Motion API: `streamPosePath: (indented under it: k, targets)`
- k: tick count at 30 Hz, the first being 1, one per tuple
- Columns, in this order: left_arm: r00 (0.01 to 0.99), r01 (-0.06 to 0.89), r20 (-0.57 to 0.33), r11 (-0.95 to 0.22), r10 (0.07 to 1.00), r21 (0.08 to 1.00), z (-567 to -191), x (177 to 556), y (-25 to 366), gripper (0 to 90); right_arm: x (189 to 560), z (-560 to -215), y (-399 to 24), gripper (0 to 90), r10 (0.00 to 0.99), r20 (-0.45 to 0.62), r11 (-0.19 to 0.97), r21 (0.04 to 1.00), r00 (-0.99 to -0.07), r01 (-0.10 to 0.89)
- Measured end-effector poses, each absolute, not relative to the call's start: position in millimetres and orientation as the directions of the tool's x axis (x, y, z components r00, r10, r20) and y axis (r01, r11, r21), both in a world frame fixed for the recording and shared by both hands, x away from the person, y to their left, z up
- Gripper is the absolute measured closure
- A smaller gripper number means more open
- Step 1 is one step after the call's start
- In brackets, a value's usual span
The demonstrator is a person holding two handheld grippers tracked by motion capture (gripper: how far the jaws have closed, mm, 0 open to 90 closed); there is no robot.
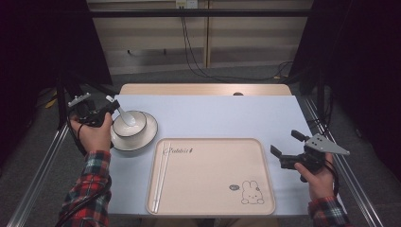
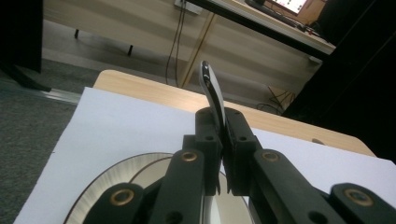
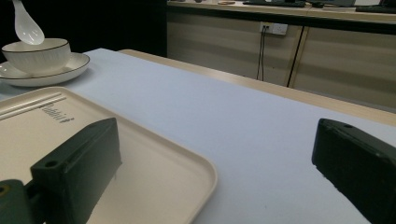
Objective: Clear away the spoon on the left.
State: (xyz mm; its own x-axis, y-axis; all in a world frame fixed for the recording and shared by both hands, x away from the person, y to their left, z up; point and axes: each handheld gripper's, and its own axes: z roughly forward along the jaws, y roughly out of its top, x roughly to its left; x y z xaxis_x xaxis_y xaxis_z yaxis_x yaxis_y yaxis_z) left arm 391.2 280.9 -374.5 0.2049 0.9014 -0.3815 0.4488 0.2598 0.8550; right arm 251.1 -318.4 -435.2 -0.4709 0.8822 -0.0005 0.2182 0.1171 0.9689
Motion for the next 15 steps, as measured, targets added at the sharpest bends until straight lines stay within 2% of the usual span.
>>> streamPosePath:
  k: [15]
  targets:
    - [0.258, 0.472, -0.393, 0.239, 0.883, 0.848, -372, 385, 267, 86.2, 250, -435, -318, 0.0, 0.878, 0.004, 0.106, 0.973, -0.479, 0.203]
